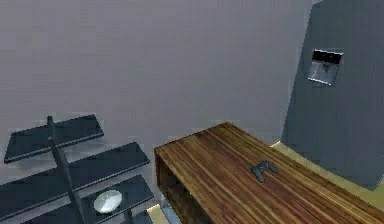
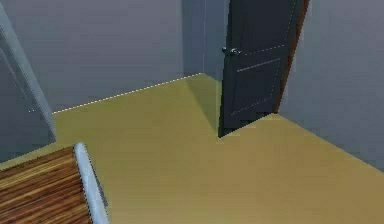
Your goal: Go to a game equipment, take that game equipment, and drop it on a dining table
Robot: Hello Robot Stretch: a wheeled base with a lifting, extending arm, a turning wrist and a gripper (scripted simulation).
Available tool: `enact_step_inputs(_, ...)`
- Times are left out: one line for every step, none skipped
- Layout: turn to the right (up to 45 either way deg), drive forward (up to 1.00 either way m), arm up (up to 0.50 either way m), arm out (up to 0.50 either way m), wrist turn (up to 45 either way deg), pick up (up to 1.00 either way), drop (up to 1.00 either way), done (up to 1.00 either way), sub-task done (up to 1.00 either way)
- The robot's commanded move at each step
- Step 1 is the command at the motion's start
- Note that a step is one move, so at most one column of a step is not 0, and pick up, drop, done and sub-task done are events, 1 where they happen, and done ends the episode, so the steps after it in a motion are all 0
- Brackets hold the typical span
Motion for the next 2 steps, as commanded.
enact_step_inputs(-3.0, 0.00, 0.00, 0.00, 0.0, 0.00, 0.00, 0.00, 0.00)
enact_step_inputs(0.0, 0.15, 0.00, 0.00, 0.0, 0.00, 0.00, 0.00, 0.00)
